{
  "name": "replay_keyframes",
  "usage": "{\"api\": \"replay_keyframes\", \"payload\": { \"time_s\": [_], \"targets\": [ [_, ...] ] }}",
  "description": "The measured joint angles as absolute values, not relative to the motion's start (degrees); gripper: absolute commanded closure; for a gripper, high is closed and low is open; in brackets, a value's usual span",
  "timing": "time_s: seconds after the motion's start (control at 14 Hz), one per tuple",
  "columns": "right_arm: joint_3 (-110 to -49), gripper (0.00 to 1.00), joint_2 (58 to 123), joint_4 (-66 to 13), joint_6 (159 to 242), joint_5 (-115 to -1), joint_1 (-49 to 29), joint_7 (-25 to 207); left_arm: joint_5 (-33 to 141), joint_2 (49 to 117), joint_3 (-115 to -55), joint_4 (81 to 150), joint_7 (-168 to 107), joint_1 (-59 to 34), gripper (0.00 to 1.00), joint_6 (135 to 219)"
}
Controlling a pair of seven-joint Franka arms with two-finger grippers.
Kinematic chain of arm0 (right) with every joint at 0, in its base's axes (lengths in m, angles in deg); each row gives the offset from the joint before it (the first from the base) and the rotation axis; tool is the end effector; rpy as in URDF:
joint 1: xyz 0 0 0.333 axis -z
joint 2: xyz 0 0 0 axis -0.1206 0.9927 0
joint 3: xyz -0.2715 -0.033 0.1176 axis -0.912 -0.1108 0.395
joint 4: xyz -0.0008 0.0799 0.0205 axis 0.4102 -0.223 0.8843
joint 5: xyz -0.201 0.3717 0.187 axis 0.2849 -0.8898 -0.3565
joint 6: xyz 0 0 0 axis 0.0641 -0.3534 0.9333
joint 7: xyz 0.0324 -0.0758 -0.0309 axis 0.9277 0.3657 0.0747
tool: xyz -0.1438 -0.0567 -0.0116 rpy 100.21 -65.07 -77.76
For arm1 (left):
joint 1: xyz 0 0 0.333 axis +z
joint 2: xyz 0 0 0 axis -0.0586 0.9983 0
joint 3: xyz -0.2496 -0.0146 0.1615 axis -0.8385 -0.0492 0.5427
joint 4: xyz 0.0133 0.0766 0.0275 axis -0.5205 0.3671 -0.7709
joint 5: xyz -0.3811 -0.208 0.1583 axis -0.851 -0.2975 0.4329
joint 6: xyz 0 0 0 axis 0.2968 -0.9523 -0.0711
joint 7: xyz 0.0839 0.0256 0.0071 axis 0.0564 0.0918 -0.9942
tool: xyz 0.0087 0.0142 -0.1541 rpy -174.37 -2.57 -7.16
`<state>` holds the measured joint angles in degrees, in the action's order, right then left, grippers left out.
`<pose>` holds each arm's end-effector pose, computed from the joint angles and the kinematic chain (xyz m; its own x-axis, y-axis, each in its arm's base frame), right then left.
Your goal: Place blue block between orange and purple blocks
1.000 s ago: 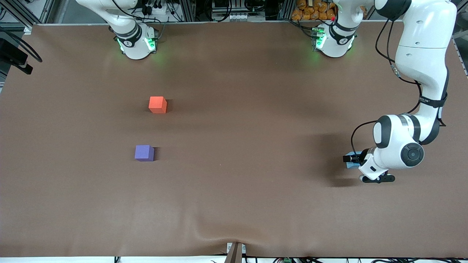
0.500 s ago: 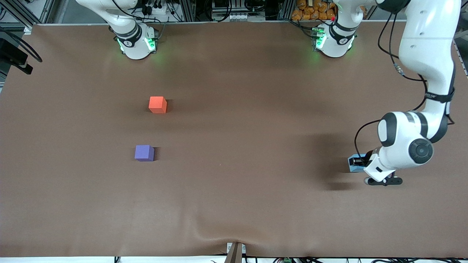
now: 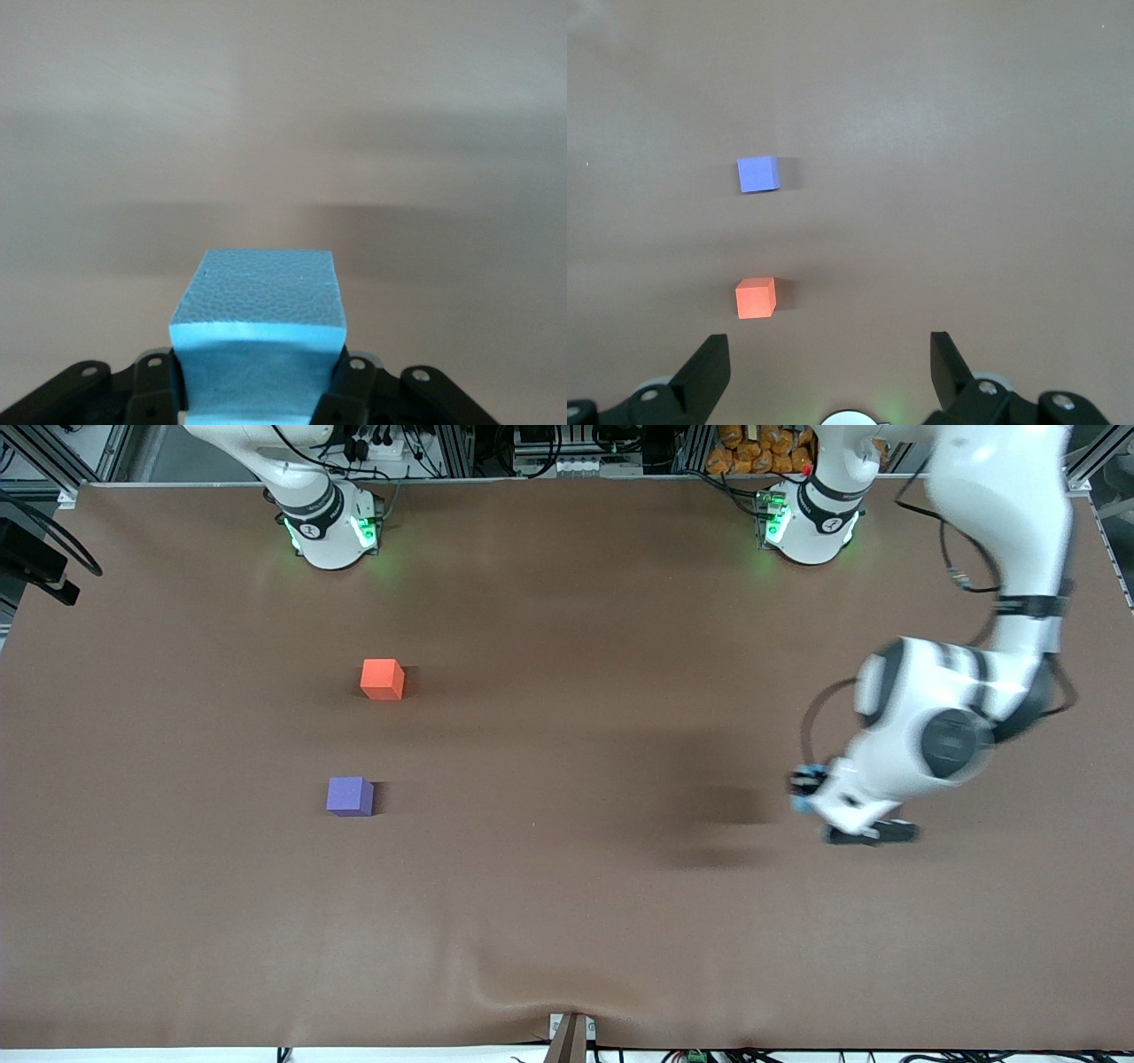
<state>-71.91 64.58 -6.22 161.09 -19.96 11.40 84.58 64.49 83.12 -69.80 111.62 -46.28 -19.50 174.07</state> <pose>0.5805 -0.0254 0.6646 0.9976 -0.0686 -0.0055 -0.0684 -0.9973 0.0278 0.6625 -0.2287 0.2288 0.9913 0.0449 -0.1234 0.0399 -0.9983 -0.0427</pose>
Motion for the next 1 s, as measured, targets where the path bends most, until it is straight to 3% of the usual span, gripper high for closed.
{"api": "replay_keyframes", "payload": {
  "time_s": [0.29, 0.57, 0.64, 0.71, 0.79, 0.86, 1.0],
  "targets": [
    [-71.97, 0.00, 64.58, -6.22, 161.06, -19.96, 11.41, 84.58, 63.71, 86.20, -70.12, 109.84, -61.75, -34.47, 0.69, 174.09],
    [-72.01, 0.00, 64.65, -6.22, 161.03, -19.96, 11.41, 84.55, 62.02, 95.94, -70.17, 102.50, -70.51, -45.53, 0.67, 175.23],
    [-72.00, 0.00, 64.71, -6.22, 161.03, -19.96, 11.41, 84.57, 61.57, 98.21, -70.16, 100.24, -71.55, -47.14, 0.59, 175.93],
    [-71.96, 0.00, 64.81, -6.22, 161.03, -19.96, 11.40, 84.58, 61.37, 100.03, -70.15, 98.58, -71.80, -48.37, 0.45, 176.99],
    [-71.92, 0.00, 64.93, -6.22, 161.04, -19.96, 11.40, 84.57, 61.32, 101.46, -70.15, 97.60, -71.80, -49.33, 0.05, 178.27],
    [-71.86, 0.00, 65.09, -6.22, 161.06, -20.01, 11.33, 84.58, 61.31, 102.61, -70.13, 97.13, -71.80, -50.08, 0.00, 179.33],
    [-71.71, 0.00, 66.29, -6.44, 161.00, -20.10, 10.35, 84.63, 61.31, 104.45, -70.11, 96.85, -71.79, -51.26, 0.00, 180.42]
  ]
}}
